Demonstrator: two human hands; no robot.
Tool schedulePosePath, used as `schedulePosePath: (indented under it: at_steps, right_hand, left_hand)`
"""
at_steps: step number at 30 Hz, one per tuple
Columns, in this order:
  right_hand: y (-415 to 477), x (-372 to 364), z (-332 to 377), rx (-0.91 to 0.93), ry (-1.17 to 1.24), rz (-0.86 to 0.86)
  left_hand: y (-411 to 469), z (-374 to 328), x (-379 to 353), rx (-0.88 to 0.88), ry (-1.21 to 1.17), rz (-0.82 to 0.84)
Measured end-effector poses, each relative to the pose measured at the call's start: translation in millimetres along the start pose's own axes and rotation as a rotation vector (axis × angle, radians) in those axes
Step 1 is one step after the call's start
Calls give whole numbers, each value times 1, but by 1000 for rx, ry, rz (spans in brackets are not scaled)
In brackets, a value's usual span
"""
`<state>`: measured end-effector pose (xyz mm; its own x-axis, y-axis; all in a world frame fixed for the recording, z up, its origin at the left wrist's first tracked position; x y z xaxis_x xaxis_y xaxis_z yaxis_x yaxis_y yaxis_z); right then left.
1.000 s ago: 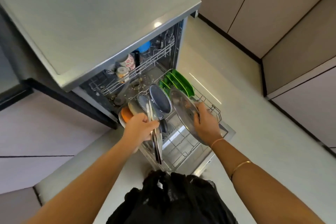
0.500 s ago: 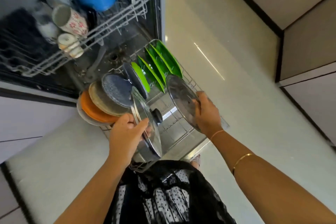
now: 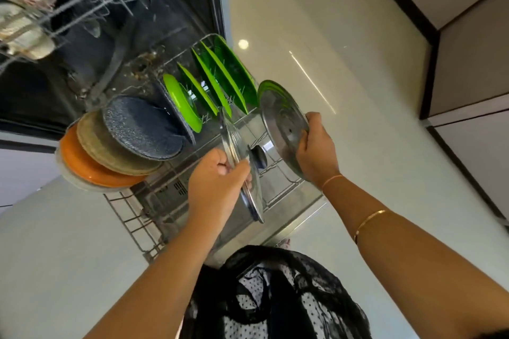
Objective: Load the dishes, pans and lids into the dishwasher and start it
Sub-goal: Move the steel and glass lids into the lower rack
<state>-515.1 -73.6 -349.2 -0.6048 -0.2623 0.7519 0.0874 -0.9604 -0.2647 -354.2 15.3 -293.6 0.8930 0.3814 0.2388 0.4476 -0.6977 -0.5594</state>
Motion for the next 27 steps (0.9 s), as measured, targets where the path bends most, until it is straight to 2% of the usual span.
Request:
schedulePosePath:
  at_steps: [5, 10, 14, 18, 22, 27]
  right_hand:
    - [2, -7, -7, 10, -9, -9]
    - [-2, -1, -14, 103, -46, -141]
    - [-3, 1, -21, 107, -36, -166]
    - [3, -2, -24, 111, -44, -126]
    - [11, -13, -28, 121, -89, -12]
    - [23, -32, -44, 195, -334, 65]
  left_hand:
    - [9, 14, -15, 0, 15, 12]
    - [7, 18, -20, 19, 21, 17]
    - [2, 17, -22, 30, -4, 30]
    - [-1, 17, -26, 27, -12, 28]
    - [0, 19, -29, 25, -18, 20]
    - [0, 23, -29, 9, -4, 2]
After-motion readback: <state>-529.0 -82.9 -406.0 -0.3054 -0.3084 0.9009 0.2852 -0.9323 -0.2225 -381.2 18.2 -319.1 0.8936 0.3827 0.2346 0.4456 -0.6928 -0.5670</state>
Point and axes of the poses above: each hand's wrist, its own y-axis towards the middle knuckle, its own x-axis out of the back of the hand, z = x × y, the point moved 2 cm from there along y, towards the middle knuckle, and after that the axes turned 4 degrees about -x, right-handed, at the moved point
